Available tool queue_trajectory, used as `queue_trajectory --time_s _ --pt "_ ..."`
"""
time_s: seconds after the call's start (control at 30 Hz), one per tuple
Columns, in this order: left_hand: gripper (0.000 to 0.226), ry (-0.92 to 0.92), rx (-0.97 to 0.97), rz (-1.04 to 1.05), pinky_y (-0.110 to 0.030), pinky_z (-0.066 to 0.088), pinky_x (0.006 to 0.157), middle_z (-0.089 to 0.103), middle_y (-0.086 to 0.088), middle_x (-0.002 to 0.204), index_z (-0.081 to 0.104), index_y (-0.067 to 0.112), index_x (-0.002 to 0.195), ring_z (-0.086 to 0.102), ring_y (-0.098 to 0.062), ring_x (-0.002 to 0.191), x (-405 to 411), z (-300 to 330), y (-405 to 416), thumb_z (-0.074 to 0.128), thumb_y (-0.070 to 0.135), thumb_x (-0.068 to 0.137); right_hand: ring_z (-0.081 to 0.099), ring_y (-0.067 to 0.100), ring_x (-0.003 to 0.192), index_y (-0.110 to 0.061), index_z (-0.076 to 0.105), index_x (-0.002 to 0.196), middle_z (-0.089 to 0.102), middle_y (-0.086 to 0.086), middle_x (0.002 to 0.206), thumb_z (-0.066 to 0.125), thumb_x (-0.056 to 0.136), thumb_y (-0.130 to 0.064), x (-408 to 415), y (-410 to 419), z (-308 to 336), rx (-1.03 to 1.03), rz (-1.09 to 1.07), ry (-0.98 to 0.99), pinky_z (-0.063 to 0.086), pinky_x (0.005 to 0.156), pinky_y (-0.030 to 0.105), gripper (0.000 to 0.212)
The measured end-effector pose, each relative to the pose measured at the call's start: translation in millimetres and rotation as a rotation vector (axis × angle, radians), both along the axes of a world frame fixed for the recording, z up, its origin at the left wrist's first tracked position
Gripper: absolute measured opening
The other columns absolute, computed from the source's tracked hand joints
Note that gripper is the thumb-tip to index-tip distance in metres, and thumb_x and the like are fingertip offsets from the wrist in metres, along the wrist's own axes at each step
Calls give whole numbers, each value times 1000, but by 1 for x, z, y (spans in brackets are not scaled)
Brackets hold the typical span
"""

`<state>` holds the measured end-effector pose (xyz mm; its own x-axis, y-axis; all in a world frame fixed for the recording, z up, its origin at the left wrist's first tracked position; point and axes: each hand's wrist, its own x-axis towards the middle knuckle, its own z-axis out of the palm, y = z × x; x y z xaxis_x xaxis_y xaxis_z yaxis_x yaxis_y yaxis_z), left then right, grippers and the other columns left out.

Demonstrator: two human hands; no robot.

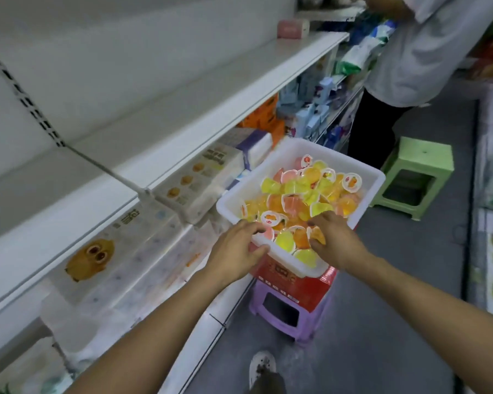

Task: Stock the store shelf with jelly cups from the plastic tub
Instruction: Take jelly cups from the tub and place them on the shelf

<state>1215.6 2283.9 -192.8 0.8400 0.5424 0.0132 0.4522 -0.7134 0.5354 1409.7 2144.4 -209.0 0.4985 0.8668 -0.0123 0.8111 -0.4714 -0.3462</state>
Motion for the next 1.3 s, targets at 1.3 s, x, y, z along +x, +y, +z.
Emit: queue_trajectory --time_s 1.3 --pt "34 -407 -598 508 -27 54 65 63 0 93 57 31 104 64 -10 71 -87 37 -40 78 28 77 59 12 74 -20 56 110 60 1 82 69 87 -26 -106 32 42 439 -85 799 48 61 21 27"
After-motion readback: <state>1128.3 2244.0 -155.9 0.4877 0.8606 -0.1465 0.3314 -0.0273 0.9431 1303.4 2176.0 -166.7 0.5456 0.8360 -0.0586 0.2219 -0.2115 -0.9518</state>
